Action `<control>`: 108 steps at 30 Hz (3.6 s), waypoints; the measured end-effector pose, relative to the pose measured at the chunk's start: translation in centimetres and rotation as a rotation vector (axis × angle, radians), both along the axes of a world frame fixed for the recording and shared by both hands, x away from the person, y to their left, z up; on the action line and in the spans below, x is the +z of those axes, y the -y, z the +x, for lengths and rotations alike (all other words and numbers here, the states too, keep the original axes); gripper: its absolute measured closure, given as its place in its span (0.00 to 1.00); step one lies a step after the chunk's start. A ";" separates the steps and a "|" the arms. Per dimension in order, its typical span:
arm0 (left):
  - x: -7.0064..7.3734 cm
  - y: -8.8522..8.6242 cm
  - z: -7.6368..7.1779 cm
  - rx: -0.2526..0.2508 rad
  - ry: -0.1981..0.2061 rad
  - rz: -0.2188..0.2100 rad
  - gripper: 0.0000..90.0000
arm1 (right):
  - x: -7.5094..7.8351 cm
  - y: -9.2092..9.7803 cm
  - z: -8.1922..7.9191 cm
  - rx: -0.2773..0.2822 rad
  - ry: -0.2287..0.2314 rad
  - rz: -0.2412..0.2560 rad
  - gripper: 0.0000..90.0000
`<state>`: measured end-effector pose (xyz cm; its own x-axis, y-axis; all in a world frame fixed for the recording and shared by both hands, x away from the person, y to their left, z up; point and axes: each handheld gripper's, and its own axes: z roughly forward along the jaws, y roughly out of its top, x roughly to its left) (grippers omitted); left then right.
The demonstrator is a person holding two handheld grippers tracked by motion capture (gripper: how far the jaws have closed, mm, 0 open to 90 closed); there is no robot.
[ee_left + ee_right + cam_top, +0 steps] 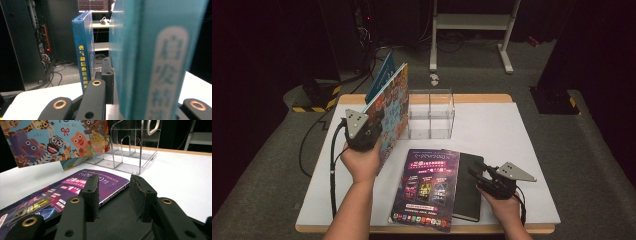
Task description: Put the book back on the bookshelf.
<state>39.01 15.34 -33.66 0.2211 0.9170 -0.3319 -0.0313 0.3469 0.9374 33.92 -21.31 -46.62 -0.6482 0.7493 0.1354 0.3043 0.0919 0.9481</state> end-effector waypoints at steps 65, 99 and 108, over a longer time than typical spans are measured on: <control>-5.6 0.4 -0.8 -0.030 -0.048 -0.006 0.84 | -0.7 -0.9 -0.1 0.035 -0.020 -0.028 0.66; -9.5 -0.1 -2.5 0.061 -0.092 0.021 0.90 | -0.7 -1.2 -0.3 0.041 -0.016 -0.036 0.66; -9.4 0.7 -1.4 0.092 -0.093 0.037 0.90 | -0.7 -1.2 -0.2 0.043 -0.016 -0.033 0.66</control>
<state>37.62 14.60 -43.08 0.1054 0.9441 -0.3123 0.0266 0.3112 0.9500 33.72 -20.09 -47.36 -0.6780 0.7248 0.1221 0.3148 0.1362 0.9393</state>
